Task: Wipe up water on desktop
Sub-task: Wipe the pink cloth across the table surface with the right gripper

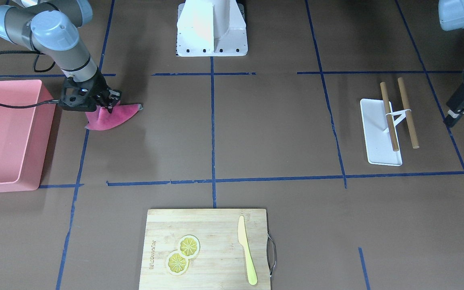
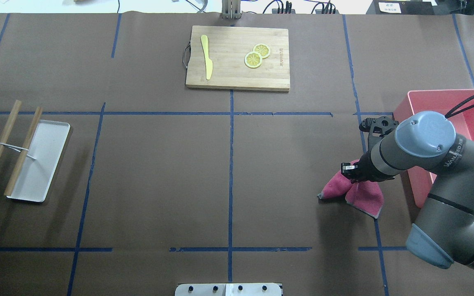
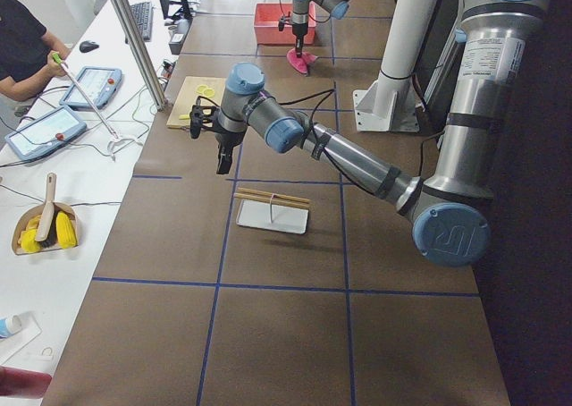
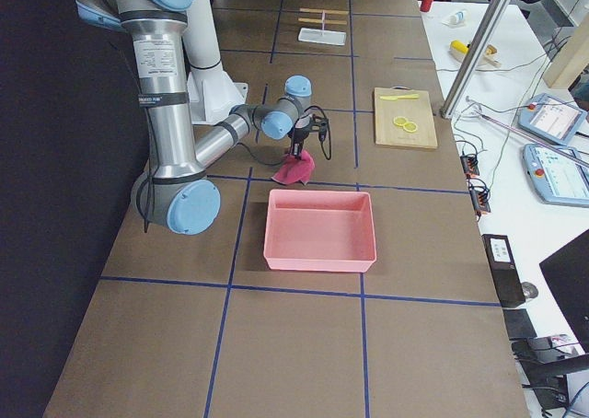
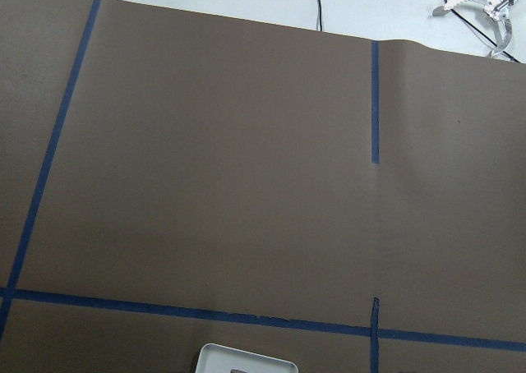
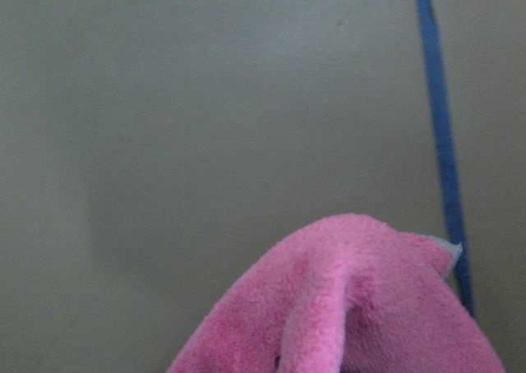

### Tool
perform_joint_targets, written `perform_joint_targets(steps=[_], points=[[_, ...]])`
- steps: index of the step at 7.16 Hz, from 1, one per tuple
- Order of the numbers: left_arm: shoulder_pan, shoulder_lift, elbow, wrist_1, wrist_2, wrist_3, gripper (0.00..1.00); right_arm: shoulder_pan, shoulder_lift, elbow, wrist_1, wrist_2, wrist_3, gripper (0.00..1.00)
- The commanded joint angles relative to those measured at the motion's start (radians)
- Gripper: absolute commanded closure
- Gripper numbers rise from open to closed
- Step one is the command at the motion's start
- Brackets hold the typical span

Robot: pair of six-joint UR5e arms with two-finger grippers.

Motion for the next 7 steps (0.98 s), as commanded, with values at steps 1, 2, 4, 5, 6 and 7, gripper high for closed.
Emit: perform_joint_targets(steps=[1,2,4,5,6,7], points=[[-0.019,0.042,0.003,0.0,-0.002,0.126,0.09,-0.085,0.224,-0.116,-0.005,-0.017,0.15,1.0],[-0.024,0.065,0.012,0.002,-0.005,0.21,0.08,-0.123,0.298,-0.167,-0.002,-0.043,0.207,1.0],[-0.03,0.125,0.015,0.025,-0.007,0.371,0.07,-0.133,0.367,-0.215,0.0,-0.058,0.24,1.0],[-0.063,0.128,0.015,0.101,-0.01,0.478,0.07,-0.11,0.329,-0.2,0.003,-0.048,0.229,1.0],[-0.101,0.128,0.015,0.184,-0.028,0.603,0.05,-0.083,0.226,-0.119,0.004,-0.041,0.185,1.0],[-0.164,0.128,0.016,0.265,-0.069,0.728,0.03,-0.041,0.108,-0.038,0.003,-0.031,0.083,1.0]])
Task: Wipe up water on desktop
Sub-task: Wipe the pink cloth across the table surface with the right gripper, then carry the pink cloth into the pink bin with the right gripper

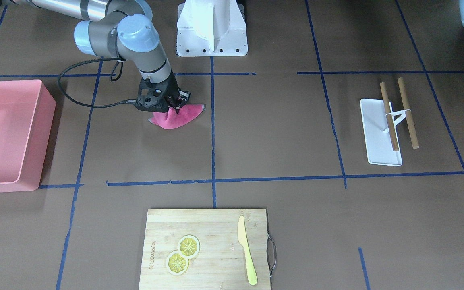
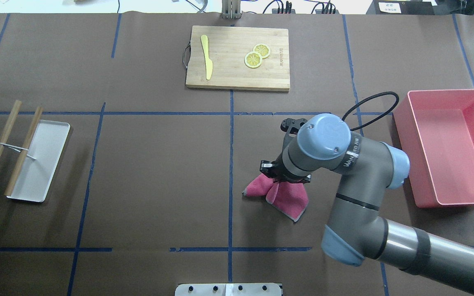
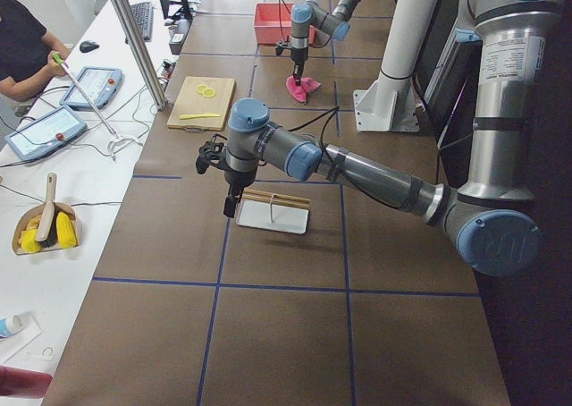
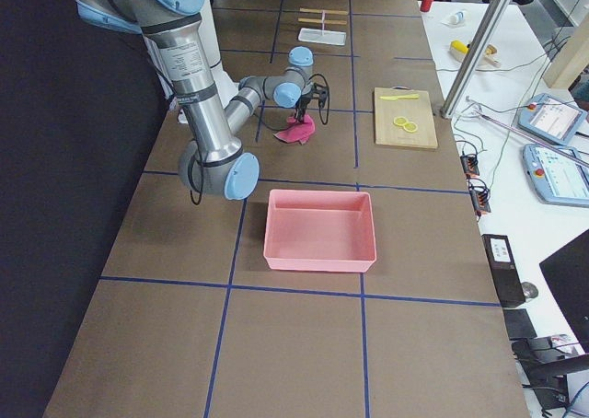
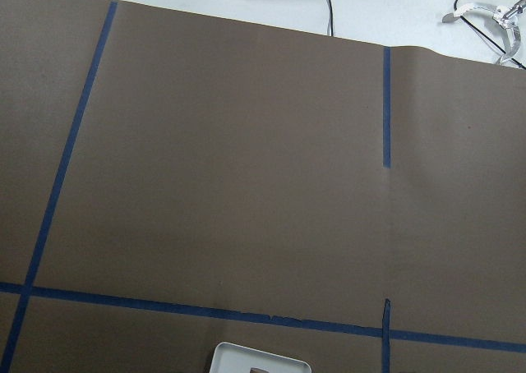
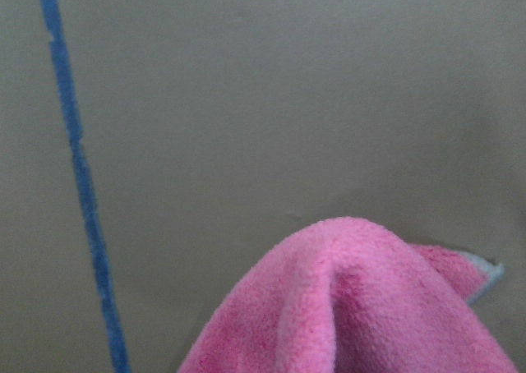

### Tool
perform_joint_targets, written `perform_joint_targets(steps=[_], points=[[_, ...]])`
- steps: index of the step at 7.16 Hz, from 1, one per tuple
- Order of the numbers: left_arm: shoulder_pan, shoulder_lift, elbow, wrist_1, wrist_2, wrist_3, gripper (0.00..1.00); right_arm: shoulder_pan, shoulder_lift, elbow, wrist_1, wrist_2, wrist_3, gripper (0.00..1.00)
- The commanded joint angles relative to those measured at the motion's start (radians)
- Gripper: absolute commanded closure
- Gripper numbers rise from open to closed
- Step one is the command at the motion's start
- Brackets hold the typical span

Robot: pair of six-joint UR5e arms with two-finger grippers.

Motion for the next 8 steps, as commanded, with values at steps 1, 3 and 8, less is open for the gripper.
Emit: perform_joint_targets(steps=[1,3,8], points=[[-0.09,0.002,-0.002,0.145,-0.064,0.206,0.01,0.093,-0.198,0.098,0.001,0.055,-0.17,1.0],[-0.09,0.002,-0.002,0.147,-0.073,0.206,0.01,0.169,-0.231,0.185,-0.014,0.085,-0.18,1.0],[-0.09,0.005,0.004,0.17,-0.073,0.206,0.0,0.691,-0.387,0.276,-0.198,0.37,-0.674,1.0]])
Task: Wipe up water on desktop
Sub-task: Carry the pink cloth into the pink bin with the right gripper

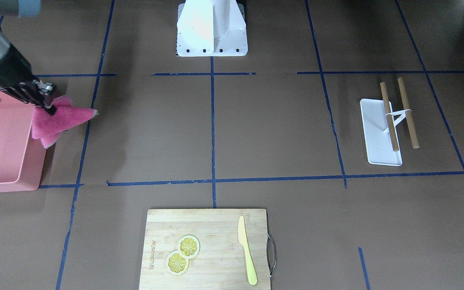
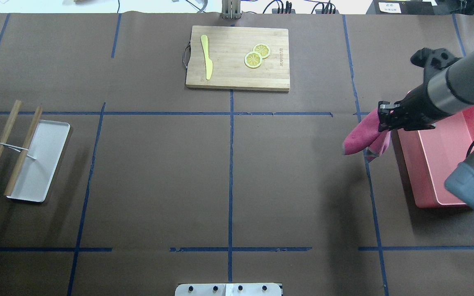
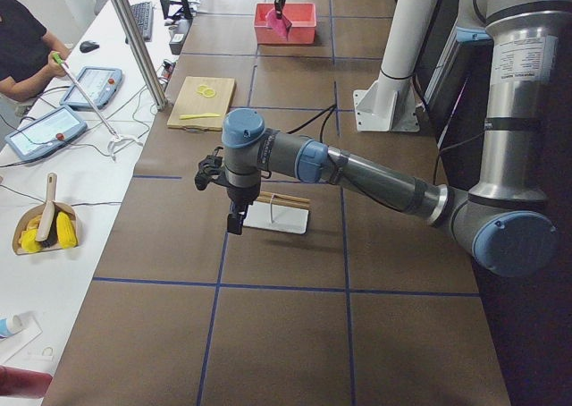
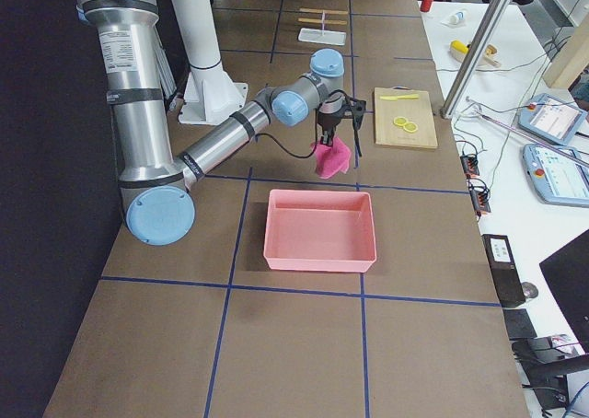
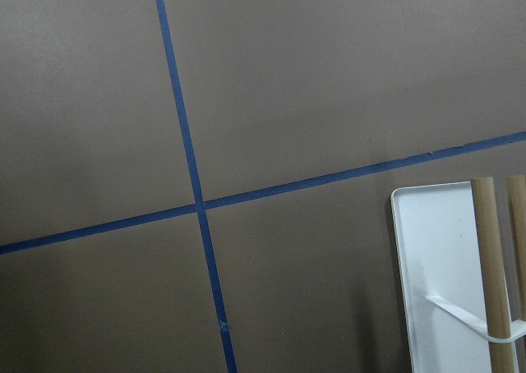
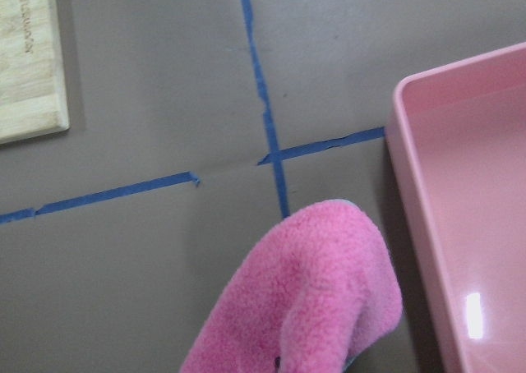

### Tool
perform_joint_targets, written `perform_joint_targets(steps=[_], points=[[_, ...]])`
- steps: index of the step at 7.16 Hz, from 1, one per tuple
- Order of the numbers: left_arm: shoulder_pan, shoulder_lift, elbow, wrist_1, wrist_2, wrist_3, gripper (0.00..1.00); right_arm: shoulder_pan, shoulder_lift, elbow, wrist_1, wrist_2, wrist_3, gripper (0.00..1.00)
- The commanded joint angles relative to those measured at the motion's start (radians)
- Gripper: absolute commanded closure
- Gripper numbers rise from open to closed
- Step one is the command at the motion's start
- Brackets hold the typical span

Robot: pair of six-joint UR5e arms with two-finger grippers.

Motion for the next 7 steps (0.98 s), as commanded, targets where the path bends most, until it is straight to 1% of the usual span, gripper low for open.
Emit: perform_joint_targets(steps=[1,2,4,5,6,7], points=[[0.0,0.001,0.0,0.001,-0.001,0.0,0.0,0.162,-0.156,-0.005,-0.038,0.053,-0.359,1.0],[0.0,0.0,0.001,0.001,-0.001,0.0,0.0,0.18,-0.21,-0.021,-0.037,0.045,-0.491,1.0],[0.0,0.001,0.0,0.003,-0.001,0.0,0.0,0.175,-0.183,-0.123,-0.021,0.039,-0.511,0.96],[0.0,0.0,-0.003,0.003,-0.001,0.0,0.0,0.165,-0.169,-0.156,-0.02,0.041,-0.514,0.92],[0.0,0.0,0.0,0.003,-0.013,0.0,0.0,0.151,-0.167,-0.17,-0.021,0.041,-0.509,0.78],[0.0,0.001,0.0,0.003,-0.02,0.0,0.0,0.151,-0.169,-0.17,-0.02,0.039,-0.506,0.01]])
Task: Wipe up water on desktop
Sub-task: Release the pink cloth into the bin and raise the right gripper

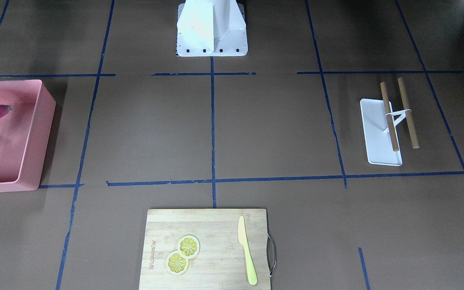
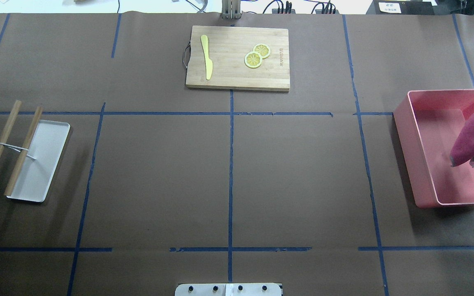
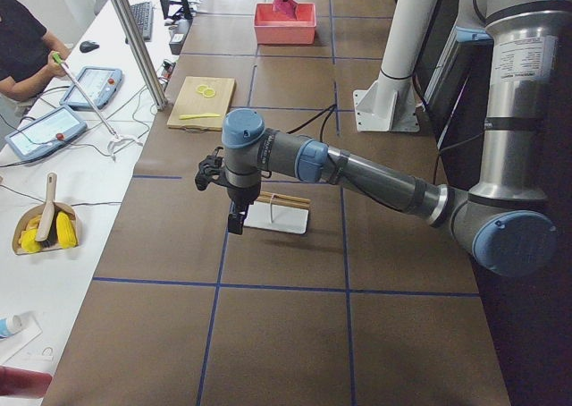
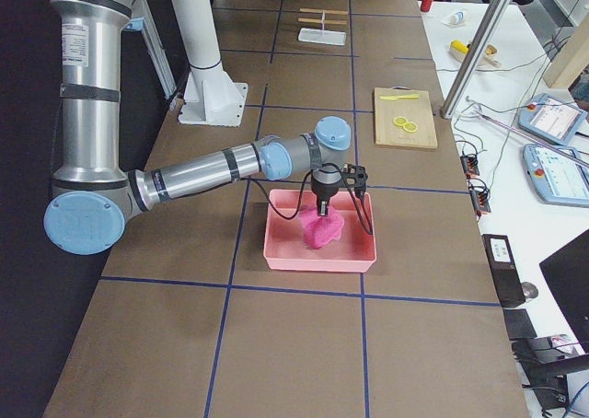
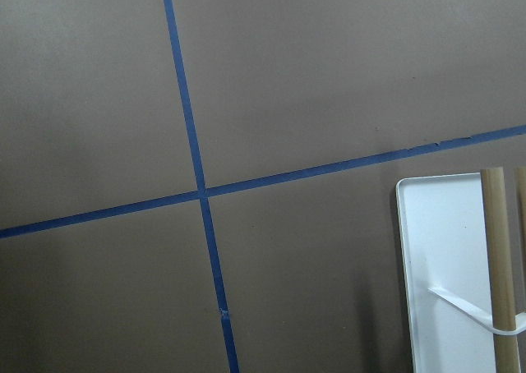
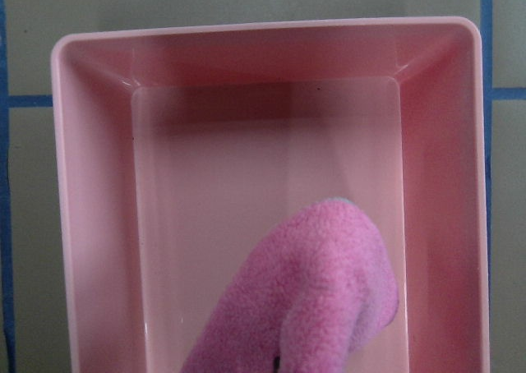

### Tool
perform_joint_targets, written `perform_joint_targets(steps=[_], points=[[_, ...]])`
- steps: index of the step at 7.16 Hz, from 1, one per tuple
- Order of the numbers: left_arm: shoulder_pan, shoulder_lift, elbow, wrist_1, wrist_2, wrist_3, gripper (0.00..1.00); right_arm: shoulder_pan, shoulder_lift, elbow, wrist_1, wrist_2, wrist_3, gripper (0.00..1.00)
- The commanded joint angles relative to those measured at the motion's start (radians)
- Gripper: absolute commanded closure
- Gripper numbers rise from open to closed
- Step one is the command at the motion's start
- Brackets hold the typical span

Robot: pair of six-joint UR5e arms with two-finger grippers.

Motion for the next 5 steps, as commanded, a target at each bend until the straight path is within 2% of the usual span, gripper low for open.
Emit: perform_joint_targets(steps=[1,3,5], points=[[0.0,0.001,0.001,0.0,-0.011,0.0,0.0,-0.006,0.005,-0.013,0.001,0.0,-0.002,0.0],[0.0,0.003,0.005,0.0,-0.01,0.0,0.0,0.028,0.023,-0.005,-0.003,0.025,-0.013,0.0],[0.0,0.004,0.013,-0.001,-0.008,0.002,0.0,0.101,0.021,-0.02,-0.016,0.048,-0.141,0.0]])
